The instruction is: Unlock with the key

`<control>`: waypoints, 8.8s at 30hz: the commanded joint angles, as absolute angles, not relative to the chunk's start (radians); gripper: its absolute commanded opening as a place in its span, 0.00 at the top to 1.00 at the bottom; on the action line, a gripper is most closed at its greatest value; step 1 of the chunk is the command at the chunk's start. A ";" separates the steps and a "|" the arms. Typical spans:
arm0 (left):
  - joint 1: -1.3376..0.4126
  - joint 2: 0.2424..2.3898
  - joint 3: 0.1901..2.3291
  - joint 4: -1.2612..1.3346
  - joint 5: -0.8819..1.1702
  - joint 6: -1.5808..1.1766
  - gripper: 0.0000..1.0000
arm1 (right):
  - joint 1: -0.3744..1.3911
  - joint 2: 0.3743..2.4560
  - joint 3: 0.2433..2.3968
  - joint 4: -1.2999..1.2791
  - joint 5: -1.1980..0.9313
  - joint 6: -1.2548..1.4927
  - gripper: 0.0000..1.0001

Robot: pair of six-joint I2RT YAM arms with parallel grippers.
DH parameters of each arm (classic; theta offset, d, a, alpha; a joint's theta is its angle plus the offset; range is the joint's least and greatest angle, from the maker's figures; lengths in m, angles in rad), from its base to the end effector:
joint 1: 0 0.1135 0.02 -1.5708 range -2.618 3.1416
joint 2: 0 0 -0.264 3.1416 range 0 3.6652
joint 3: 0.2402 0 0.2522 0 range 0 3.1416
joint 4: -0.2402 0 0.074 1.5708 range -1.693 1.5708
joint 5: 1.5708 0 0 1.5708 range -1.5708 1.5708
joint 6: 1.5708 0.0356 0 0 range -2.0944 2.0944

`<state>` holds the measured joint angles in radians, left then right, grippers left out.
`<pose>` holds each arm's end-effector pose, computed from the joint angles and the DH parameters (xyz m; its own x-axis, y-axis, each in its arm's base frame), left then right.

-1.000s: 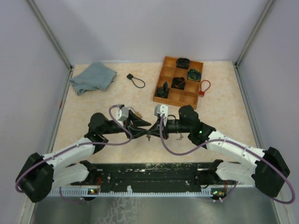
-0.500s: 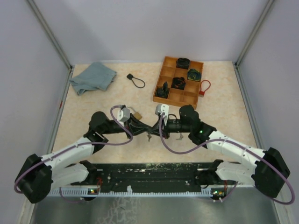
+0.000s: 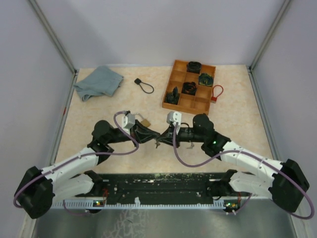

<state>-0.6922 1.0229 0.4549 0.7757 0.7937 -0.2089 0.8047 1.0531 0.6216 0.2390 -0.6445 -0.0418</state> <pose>0.1517 -0.1587 0.2781 -0.0489 -0.1484 -0.9877 0.9961 0.0652 -0.0591 0.1493 0.1860 0.2754 -0.0914 -0.1431 -0.9855 -0.9896 0.1234 0.0738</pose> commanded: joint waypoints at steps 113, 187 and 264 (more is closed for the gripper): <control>-0.732 0.840 0.222 1.219 0.441 -0.421 0.44 | 0.790 1.008 0.648 0.295 -0.607 0.024 1.00; -0.605 1.025 0.345 1.014 0.607 -0.592 0.56 | 0.742 1.031 0.648 0.347 -0.719 0.124 1.00; -0.612 1.131 0.184 1.432 0.307 -0.962 1.00 | 0.818 1.202 0.395 1.216 -0.347 0.731 0.54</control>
<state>-0.6010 1.1439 0.1898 1.3918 0.3466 -0.9577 0.7910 1.1797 0.3794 1.0653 -0.4252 0.6754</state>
